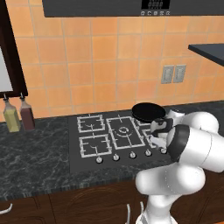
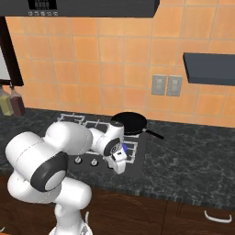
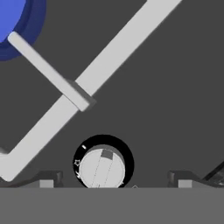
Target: Turn off the front right burner of the stove.
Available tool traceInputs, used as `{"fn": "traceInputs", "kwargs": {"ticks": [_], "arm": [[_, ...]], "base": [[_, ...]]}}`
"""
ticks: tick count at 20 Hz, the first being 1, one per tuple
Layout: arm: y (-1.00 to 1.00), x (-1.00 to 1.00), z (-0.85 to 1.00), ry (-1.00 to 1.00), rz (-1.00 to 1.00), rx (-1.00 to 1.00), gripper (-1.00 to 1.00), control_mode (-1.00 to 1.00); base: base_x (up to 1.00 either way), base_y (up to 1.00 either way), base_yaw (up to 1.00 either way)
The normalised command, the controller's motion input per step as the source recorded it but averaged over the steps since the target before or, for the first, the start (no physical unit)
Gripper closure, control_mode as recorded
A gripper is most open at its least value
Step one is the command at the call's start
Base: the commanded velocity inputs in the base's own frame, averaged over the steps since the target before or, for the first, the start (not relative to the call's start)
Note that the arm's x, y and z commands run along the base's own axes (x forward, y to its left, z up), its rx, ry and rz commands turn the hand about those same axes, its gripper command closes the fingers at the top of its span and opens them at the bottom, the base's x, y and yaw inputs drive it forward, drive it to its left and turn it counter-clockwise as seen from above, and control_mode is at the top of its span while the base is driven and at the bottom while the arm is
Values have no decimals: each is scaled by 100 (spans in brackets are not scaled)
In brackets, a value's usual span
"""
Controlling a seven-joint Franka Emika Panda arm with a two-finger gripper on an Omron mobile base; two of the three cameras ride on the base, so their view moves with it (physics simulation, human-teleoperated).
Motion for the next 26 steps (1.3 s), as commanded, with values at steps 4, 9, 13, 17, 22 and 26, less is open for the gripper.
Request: {"fn": "traceInputs", "kwargs": {"ticks": [4,9,13,17,22,26], "arm": [[0,8,2,-4,0,-1,-100,-100],[0,41,0,-1,0,-1,-100,-100],[0,17,-7,2,0,0,100,-100],[0,0,0,0,0,0,100,-100],[-1,0,0,1,-2,1,100,-100],[-8,0,0,8,-16,8,100,-100]], "base": [[0,0,0],[0,0,0],[0,0,0],[0,0,0],[0,0,0],[0,0,0]]}}
